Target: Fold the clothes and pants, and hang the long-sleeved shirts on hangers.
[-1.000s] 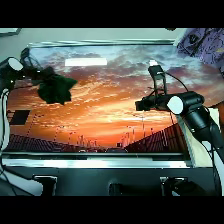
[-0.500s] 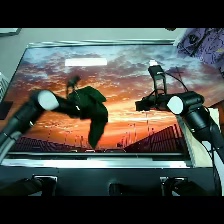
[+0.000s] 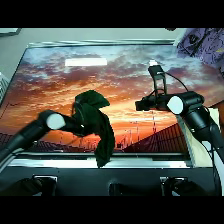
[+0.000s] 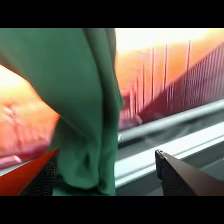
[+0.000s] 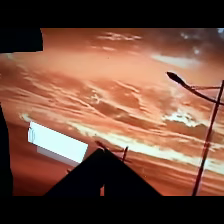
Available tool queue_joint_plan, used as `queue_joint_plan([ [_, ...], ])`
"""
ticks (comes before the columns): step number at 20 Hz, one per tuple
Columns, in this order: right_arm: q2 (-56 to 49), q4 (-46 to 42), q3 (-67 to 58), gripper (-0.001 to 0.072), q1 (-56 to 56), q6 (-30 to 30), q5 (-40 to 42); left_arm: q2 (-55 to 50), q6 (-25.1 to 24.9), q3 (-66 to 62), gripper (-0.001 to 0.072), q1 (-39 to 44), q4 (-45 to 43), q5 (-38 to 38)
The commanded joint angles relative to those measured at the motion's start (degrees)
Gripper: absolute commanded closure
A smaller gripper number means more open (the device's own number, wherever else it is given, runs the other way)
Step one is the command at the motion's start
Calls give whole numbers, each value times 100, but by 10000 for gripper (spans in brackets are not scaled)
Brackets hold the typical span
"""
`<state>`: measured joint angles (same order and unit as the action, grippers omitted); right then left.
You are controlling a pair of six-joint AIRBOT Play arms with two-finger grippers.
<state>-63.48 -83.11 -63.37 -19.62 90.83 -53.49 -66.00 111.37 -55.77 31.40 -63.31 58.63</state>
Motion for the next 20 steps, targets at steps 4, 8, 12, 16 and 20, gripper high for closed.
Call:
queue_joint_plan([
  [4,2,105,96,667,-4,452,-1069,723,-741,-396,22,-2389,-55,883],
  [8,-4,1888,1222,315,-4,358,-654,667,-1108,-389,22,-3342,-57,922],
  [12,-369,4841,2444,274,-7,-940,533,455,-1113,-365,22,-3663,-83,734],
  [16,-1121,5845,2601,274,-140,-1814,577,111,-1113,-365,21,-3679,-98,623],
  [20,-1626,6118,2601,275,-754,-1862,1040,-210,-1110,-365,21,-3679,-94,492],
])
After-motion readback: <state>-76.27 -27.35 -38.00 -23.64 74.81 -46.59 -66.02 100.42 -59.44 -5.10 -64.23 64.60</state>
